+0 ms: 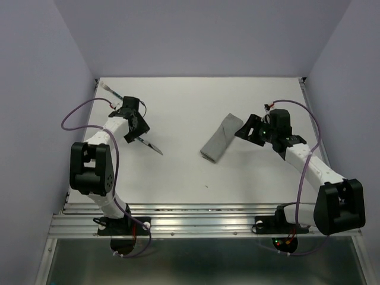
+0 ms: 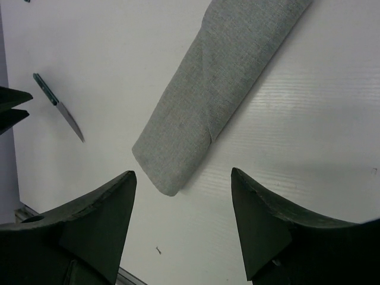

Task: Fold the napkin into a case and place the utensils inside
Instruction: Pick up the knife from the center of the board, then insert the knife into the folded napkin.

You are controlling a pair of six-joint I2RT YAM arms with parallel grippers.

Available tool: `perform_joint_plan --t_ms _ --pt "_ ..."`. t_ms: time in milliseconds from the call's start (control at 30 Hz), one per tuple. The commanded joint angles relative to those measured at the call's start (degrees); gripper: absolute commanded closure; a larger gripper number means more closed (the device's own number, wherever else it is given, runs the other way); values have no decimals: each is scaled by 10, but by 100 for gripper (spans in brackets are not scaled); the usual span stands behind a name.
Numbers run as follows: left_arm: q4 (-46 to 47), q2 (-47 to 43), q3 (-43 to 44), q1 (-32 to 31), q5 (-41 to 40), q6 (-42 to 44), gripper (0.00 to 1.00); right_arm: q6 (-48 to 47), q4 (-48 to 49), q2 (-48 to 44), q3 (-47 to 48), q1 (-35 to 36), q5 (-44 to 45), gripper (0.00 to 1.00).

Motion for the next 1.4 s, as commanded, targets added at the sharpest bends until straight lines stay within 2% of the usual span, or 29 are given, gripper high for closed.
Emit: perform_joint_plan --t_ms 0,333,433,533,600,633,700,867,1000,1100,1367 --pt "-42 52 51 17 -44 -30 30 1 -21 -27 -14 -2 -14 29" --pt "-51 136 94 19 -66 -60 38 -9 -81 -47 -10 -2 -15 29" --pt "-50 151 94 18 -63 -65 43 -10 -94 -51 -8 -2 -13 29" --pt "-39 153 79 18 -63 -64 57 -13 -102 -55 -7 -2 -4 28" --pt "-29 154 69 18 -53 -52 72 -15 -107 -55 -4 -2 1 28" --pt "-24 158 67 16 -45 -34 86 -16 -110 -54 -2 -2 1 28" --pt "-19 160 70 8 -39 -1 100 -17 -112 -54 -1 -2 2 28" --pt "6 138 75 -62 -16 119 100 -19 -117 -53 -6 -2 15 28" --pt "44 107 69 -127 54 197 100 -17 -121 -59 -14 -2 18 28" --pt "49 116 92 -163 111 240 100 -16 -120 -65 -18 -2 23 28" --pt "58 122 137 -220 165 280 100 -18 -141 -82 -14 -2 34 28"
